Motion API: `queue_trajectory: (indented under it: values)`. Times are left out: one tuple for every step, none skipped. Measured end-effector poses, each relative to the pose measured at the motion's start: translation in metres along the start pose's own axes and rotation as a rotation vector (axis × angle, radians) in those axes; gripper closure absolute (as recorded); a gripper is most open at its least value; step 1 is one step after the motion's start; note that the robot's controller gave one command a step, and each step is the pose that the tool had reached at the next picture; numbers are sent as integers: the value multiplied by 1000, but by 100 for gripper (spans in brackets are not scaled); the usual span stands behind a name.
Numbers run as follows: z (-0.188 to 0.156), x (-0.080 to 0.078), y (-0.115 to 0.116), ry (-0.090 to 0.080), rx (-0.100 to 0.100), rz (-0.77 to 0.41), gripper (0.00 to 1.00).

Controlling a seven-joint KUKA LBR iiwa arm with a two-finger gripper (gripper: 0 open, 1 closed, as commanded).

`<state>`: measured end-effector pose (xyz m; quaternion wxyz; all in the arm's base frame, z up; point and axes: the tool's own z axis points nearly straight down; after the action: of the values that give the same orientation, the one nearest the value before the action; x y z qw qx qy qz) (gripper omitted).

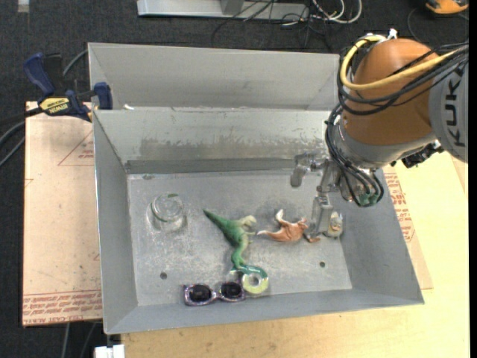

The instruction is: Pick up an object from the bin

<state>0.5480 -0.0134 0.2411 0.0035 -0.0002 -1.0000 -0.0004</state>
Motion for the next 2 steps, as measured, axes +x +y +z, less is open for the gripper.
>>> queue_trajectory:
  values:
    - [-5, -1, 0, -9, 0, 0, 0]
    - [62, -8, 1, -6, 0, -132, 0]
